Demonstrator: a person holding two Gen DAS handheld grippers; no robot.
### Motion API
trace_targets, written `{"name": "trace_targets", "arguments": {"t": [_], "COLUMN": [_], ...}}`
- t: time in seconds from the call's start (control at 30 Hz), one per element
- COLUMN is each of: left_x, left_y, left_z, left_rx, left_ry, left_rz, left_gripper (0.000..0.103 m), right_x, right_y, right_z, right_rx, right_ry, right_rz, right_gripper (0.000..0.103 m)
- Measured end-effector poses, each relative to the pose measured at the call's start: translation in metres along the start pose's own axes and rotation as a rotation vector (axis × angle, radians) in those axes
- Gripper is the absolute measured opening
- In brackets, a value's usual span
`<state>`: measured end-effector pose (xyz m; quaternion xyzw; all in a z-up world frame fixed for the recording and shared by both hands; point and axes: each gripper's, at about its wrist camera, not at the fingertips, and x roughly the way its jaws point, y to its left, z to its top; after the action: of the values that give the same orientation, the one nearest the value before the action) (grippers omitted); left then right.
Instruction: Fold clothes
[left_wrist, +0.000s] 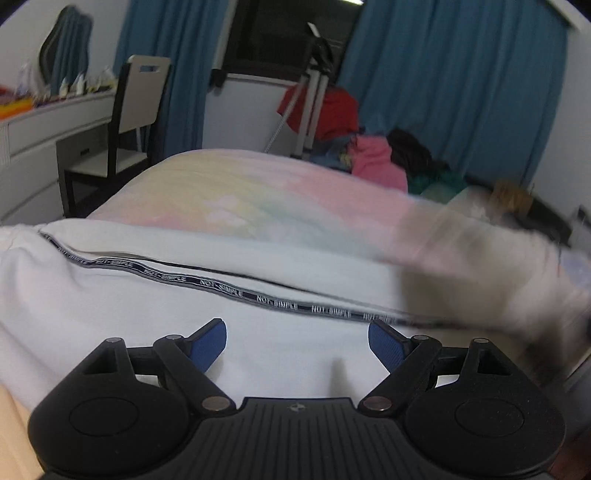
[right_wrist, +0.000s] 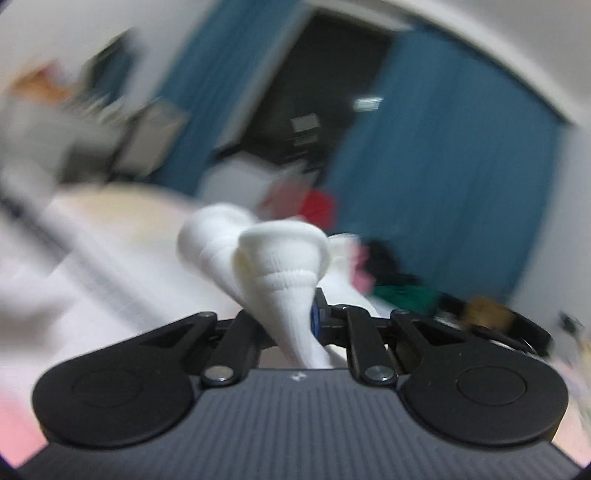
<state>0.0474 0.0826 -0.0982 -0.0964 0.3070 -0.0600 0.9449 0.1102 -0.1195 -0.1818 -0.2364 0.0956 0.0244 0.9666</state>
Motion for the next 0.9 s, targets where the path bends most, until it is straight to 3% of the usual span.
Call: {"name": "trace_targets", "arguments": {"t": [0.07, 0.13, 0.27, 0.53, 0.67, 0.73, 0.83, 0.9], "left_x": [-0.001, -0.001, -0.004, -0.002, 0.0, 0.001, 0.0, -0.004], "left_y": [0.006, 0.014, 0.022, 0.025, 0.018, 0.014, 0.006, 0.0], "left_z": [0.002, 0.005, 0.01, 0.011, 0.006, 0.003, -0.003, -0.006], "left_rx": [-0.04, -0.077, -0.128, -0.15, -0.123, -0.116, -0.083, -0.04], "left_ry": [0.002, 0.011, -0.002, -0.007, -0.006, -0.003, -0.003, -0.01], "left_rz": [-0.008, -0.017, -0.051, -0.121, -0.154, -0.185, -0.209, -0.211], "left_gripper": [0.086, 0.085, 0.085, 0.082, 0.082, 0.082, 0.082, 0.082], "right_x": [0.006, 0.005, 0.001, -0.017, -0.014, -0.022, -0.035, -0.052], "right_y": [0.043, 0.071, 0.065, 0.087, 0.075, 0.071, 0.057, 0.042], "right_z": [-0.014, -0.028, -0.017, 0.001, 0.008, 0.01, 0.015, 0.015], "right_rx": [-0.131, -0.263, -0.22, -0.205, -0.08, -0.038, 0.054, 0.15], "right_ry": [0.075, 0.092, 0.081, 0.008, 0.058, 0.092, 0.165, 0.214], "right_rz": [0.102, 0.1, 0.082, 0.188, 0.242, 0.281, 0.385, 0.47], "right_gripper": [0.013, 0.013, 0.013, 0.013, 0.018, 0.025, 0.057, 0.073]}}
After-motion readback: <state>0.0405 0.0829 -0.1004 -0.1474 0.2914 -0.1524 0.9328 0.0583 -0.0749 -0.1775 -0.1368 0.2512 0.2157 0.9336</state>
